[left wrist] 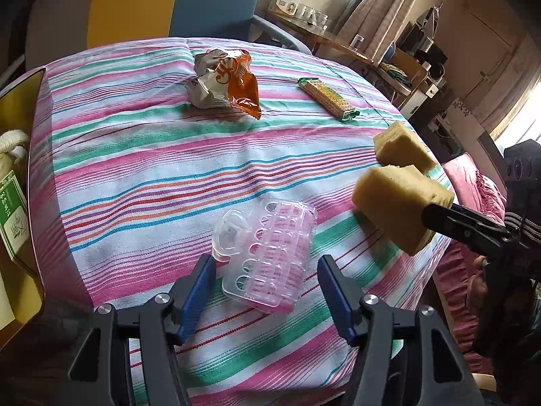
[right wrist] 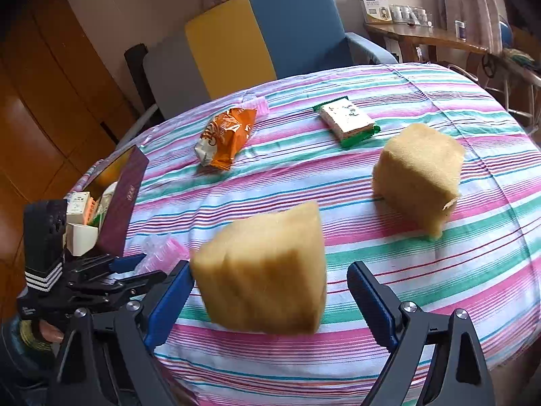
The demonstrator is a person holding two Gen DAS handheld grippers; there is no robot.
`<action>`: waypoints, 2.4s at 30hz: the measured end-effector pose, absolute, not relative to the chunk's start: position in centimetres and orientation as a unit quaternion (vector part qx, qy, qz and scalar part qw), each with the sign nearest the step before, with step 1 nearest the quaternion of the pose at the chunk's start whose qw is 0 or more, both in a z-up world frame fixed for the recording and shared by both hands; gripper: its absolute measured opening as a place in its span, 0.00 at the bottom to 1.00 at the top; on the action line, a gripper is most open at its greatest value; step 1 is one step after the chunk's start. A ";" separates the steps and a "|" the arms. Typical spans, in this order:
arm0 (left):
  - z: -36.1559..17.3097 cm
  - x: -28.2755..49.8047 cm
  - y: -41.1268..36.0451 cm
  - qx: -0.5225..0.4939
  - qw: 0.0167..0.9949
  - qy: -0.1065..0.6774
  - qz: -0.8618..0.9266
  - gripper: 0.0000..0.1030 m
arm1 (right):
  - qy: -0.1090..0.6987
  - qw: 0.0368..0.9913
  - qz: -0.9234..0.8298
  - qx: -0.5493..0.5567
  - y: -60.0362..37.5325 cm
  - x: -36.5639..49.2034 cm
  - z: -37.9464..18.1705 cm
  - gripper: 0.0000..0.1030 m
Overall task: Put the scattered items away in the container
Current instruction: 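Grasp the pink hair curler with the left tool while the right tool lifts the sponge, then carry both items over the gold tray and open both tools to drop them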
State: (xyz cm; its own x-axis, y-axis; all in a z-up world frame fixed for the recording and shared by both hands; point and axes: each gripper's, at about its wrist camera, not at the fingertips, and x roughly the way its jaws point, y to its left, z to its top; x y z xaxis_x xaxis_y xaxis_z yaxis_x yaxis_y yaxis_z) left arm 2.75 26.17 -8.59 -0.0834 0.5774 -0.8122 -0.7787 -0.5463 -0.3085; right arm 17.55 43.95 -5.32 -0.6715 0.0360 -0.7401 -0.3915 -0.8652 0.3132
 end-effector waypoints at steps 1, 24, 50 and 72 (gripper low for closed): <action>-8.6 2.9 26.2 -0.489 0.466 0.104 0.730 0.62 | 0.229 0.119 0.884 -0.389 43.9 17.5 -5.4 0.90; -8.6 4.1 26.4 -0.447 0.467 0.138 0.750 0.45 | 0.160 0.172 0.873 -0.428 40.0 17.1 -6.8 0.70; 0.1 -2.8 13.1 -0.374 0.339 0.002 0.863 0.44 | 0.113 0.004 0.914 -0.390 32.1 6.6 -1.3 0.69; -1.8 -13.9 4.2 -0.410 0.210 -0.059 0.886 0.55 | 0.161 -0.101 0.893 -0.409 24.0 -14.3 -0.4 0.87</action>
